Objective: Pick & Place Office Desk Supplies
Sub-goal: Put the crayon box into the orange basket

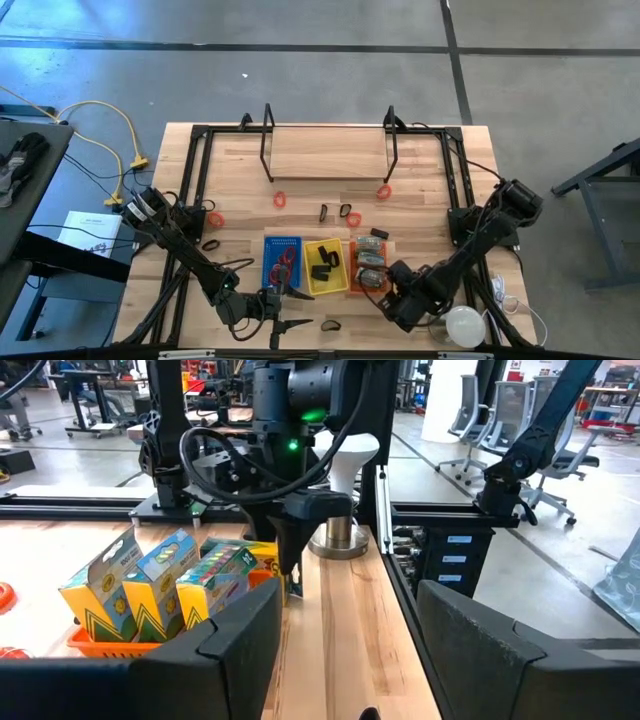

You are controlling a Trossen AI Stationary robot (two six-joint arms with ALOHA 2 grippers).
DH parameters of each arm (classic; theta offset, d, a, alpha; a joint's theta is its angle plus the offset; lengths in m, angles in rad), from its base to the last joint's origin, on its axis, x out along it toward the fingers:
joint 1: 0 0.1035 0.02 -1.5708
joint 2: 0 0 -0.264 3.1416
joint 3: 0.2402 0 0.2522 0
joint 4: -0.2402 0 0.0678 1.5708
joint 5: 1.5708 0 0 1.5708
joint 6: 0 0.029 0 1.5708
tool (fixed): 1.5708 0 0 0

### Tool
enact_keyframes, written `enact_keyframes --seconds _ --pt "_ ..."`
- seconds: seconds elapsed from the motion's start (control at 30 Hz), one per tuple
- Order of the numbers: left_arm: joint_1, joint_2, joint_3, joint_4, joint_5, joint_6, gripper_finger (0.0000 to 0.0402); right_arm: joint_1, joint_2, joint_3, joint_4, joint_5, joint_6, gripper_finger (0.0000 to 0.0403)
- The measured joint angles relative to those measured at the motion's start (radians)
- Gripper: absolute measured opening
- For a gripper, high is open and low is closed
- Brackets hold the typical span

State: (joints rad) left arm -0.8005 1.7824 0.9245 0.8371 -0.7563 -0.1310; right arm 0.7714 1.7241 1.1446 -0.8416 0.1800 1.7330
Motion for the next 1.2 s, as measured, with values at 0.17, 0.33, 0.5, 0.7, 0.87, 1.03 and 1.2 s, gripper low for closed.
enact_keyframes --seconds 0.17,0.33,0.5,0.7,0.87,1.03,1.2 --pt "0.0 0.0 0.0 -0.004 0.0 0.0 0.0226 -0.001 0.0 0.0 -0.043 -0.025 0.027 0.0214" --pt "0.0 0.0 0.0 -0.004 0.0 0.0 0.0226 0.0 0.0 0.0 -0.105 -0.055 0.055 0.0187" --pt "0.0 0.0 0.0 -0.004 0.0 0.0 0.0226 0.0 0.0 0.0 -0.105 -0.055 0.053 0.0133" --pt "0.0 0.0 0.0 -0.004 0.0 0.0 0.0226 0.0 0.0 0.0 -0.105 -0.054 0.046 0.0082" --pt "0.0 0.0 0.0 -0.004 0.0 0.0 0.0226 0.0 0.0 0.0 -0.132 -0.058 0.041 0.0071" --pt "0.0 0.0 0.0 -0.004 0.0 0.0 0.0226 0.005 -0.004 0.0 -0.192 -0.073 0.015 0.007" --pt "0.0 0.0 0.0 -0.004 0.0 0.0 0.0226 0.017 -0.008 0.055 -0.277 -0.043 -0.061 0.0069"
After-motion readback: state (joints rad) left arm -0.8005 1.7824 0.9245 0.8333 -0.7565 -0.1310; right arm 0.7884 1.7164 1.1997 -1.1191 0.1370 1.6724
